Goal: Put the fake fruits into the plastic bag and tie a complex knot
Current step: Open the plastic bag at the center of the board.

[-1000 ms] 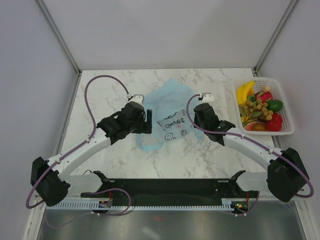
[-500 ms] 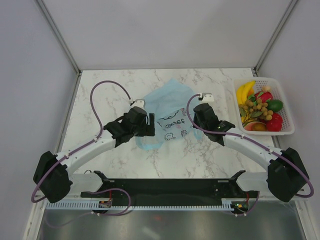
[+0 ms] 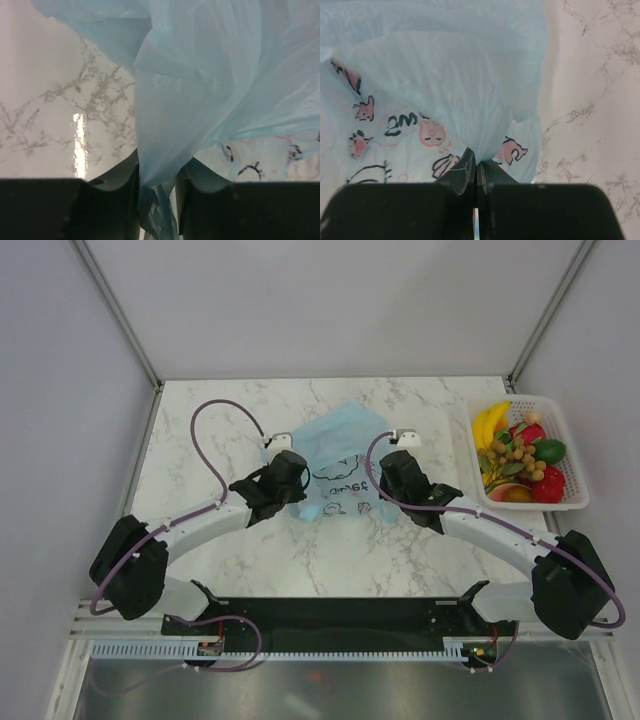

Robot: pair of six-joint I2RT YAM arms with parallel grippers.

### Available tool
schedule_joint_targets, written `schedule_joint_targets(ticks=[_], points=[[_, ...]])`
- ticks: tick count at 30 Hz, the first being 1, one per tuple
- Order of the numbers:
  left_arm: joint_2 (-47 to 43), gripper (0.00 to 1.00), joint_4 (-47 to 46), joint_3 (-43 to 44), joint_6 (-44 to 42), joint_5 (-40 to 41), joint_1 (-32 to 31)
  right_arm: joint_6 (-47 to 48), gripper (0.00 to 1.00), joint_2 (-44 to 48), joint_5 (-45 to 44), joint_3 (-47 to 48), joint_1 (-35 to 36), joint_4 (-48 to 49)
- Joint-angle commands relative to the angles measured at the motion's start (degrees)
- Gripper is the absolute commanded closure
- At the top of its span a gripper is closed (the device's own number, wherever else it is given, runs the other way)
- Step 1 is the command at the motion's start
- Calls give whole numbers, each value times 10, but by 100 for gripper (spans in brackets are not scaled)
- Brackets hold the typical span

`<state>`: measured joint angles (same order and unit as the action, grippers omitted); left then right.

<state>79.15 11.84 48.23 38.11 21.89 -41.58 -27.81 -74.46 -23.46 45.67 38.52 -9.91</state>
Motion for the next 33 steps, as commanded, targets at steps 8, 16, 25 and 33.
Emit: schedule_joint_targets(ticks=[8,16,25,33], points=[[35,84,144,65,-64,207,37,-35,100,4,-149,41,-28,-69],[98,56,371,142,-31,342,36,-21,100,30,-117,43,-115,-77],[87,42,430,149,13,337,30,-7,100,22,-127,41,-122,-77],[-3,54,360,132,-7,247,27,45,100,4,-16,60,-127,-27]])
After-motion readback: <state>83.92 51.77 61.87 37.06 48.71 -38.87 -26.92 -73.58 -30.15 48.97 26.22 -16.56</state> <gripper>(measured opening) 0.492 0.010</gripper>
